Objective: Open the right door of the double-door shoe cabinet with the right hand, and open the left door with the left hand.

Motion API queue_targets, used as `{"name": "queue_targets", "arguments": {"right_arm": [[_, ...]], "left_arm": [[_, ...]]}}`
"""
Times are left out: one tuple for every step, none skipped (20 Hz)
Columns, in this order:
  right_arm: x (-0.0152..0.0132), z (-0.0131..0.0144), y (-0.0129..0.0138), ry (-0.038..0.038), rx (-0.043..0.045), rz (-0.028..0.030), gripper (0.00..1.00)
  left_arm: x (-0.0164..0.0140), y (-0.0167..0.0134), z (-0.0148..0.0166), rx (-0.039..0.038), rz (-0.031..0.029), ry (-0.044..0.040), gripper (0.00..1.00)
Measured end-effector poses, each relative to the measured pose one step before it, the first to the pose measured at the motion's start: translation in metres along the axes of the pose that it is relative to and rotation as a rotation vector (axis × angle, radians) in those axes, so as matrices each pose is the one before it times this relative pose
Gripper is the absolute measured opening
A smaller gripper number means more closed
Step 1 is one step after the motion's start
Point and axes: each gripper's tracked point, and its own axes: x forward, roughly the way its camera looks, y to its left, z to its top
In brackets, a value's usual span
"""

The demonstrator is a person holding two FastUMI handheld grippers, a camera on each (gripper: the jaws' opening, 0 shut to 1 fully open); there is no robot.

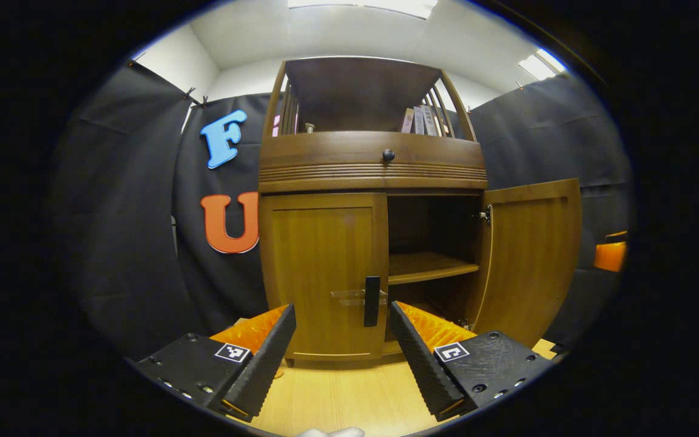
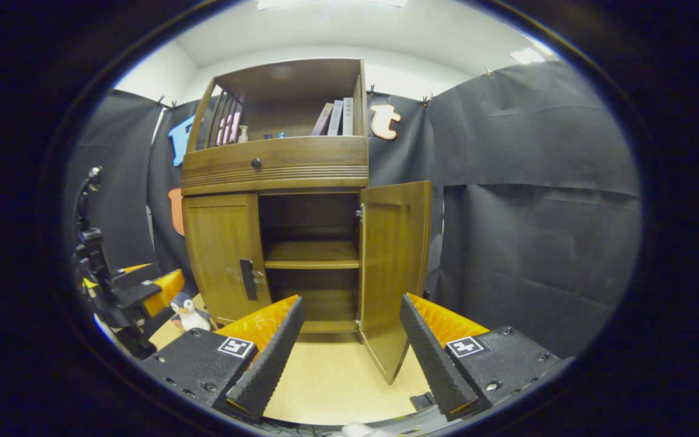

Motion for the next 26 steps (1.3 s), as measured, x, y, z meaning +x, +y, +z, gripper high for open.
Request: {"name": "queue_targets", "arguments": {"right_arm": [[-0.00027,0.00013,-0.00102,0.00713,-0.00068,-0.01208,1.0],[-0.00023,0.00165,-0.00148,0.00499,0.00171,-0.01211,1.0],[-0.00015,0.00179,-0.00129,0.00225,0.00281,-0.01195,1.0],[-0.00127,0.0013,-0.00131,-0.0001,-0.00033,-0.01384,1.0],[0.00044,-0.00031,-0.00378,0.00262,-0.00215,-0.01682,1.0],[-0.00099,-0.00063,-0.00218,0.00702,-0.00177,-0.01452,1.0],[0.0011,-0.00298,-0.00164,0.00994,-0.00147,-0.01335,1.0],[-0.00068,-0.00147,-0.00241,0.01063,-0.00183,-0.01268,1.0],[0.00164,-0.002,-0.00298,0.0088,-0.00366,-0.01409,1.0],[0.00063,-0.00181,-0.00346,0.00891,-0.00549,-0.0151,1.0],[-0.00002,-0.00196,-0.00286,0.00749,-0.00515,-0.01051,1.0],[-0.00077,-0.00102,-0.00207,0.00818,-0.00411,-0.00886,1.0],[0.00082,-0.00227,-0.0018,0.00697,-0.00195,-0.00786,1.0],[0.00021,0.00007,-0.00105,0.00458,0.00119,-0.0033,1.0],[0.00003,-0.0006,-0.001,0.00211,0.00055,-0.00015,1.0],[-0.00125,-0.00021,-0.00021,0.00282,-0.00131,-0.00079,1.0],[0.00005,-0.00209,-0.00087,0.00147,0.00021,0.00095,1.0],[0.00007,0.00005,-0.00022,-0.00185,0.00034,0.00414,1.0],[0.00049,0.00067,0.00001,0.00034,0.00027,0.00357,1.0],[-0.00083,0.00017,-0.00041,-0.00236,0.00125,0.00309,1.0],[0.00025,-0.00013,-0.0011,-0.00062,0.0006,-0.00062,1.0],[0.00025,0.00001,0.00052,0.00172,0.0,0.0039,1.0],[-0.00029,-0.00119,0.00052,0.00128,0.00117,0.00354,1.0],[-0.00037,-0.00006,0.00077,-0.00008,-0.00018,0.00508,1.0],[-0.00094,0.00038,0.00091,-0.00018,-0.00166,0.00575,1.0],[-0.00108,-0.00047,0.0011,-0.00047,-0.00167,0.0048,1.0]], "left_arm": [[0.01911,-0.00732,-0.00724,-0.00067,-0.02108,-0.00899,0.94],[0.01769,-0.00672,-0.01113,-0.0091,-0.01878,0.01753,0.94],[0.01807,-0.00569,-0.00862,-0.00735,-0.01352,-0.00076,0.94],[0.02065,-0.00487,-0.01161,-0.00466,-0.01082,0.01055,0.95],[0.01996,-0.00299,-0.00994,0.00674,-0.00187,0.01007,0.95],[0.01769,-0.00122,-0.00739,0.00574,0.00336,0.0001,0.95],[0.01812,-0.00174,-0.0065,0.00484,0.00328,0.01291,0.95],[0.01375,-0.00042,-0.00596,0.00583,0.00112,-0.00002,0.95],[0.0134,-0.00057,-0.00473,-0.00213,0.00511,0.01008,0.95],[0.01254,0.00043,-0.0032,-0.0032,0.00047,-0.00117,1.0],[0.00986,0.00212,-0.00213,-0.00526,0.01134,-0.00258,0.95],[0.0095,0.00043,-0.00223,0.00176,0.00066,0.00036,0.95],[0.00759,0.00127,-0.00104,0.00203,0.00927,-0.00196,0.95],[0.00758,-0.0004,-0.00088,0.00352,0.00638,0.00153,0.95],[0.00401,0.00059,-0.0014,-0.00028,0.00727,0.00191,1.0],[0.00373,-0.00079,-0.00062,-0.00356,-0.00118,0.0054,0.92],[0.00321,-0.00159,-0.00052,-0.00664,0.00217,0.00179,0.83],[0.00121,0.00061,-0.00212,0.00207,0.00347,0.00763,0.8],[0.00066,-0.00206,0.00136,0.0003,-0.00948,-0.00694,0.7],[0.00034,0.0003,-0.00041,0.00798,-0.00508,0.00107,0.65],[-0.00541,0.00223,0.0006,0.01173,-0.00121,0.00651,0.47],[0.00093,0.0049,-0.00117,0.00604,0.00577,-0.00064,0.41],[0.01277,-0.001,-0.00587,-0.02235,-0.01123,0.00271,0.35],[-0.01956,-0.00047,0.00589,-0.00819,-0.01514,0.00955,0.29],[-0.00235,0.00041,-0.0001,0.0045,-0.00859,0.00644,0.27],[-0.00084,0.00144,-0.00129,0.00971,-0.00298,-0.00231,0.35]]}}
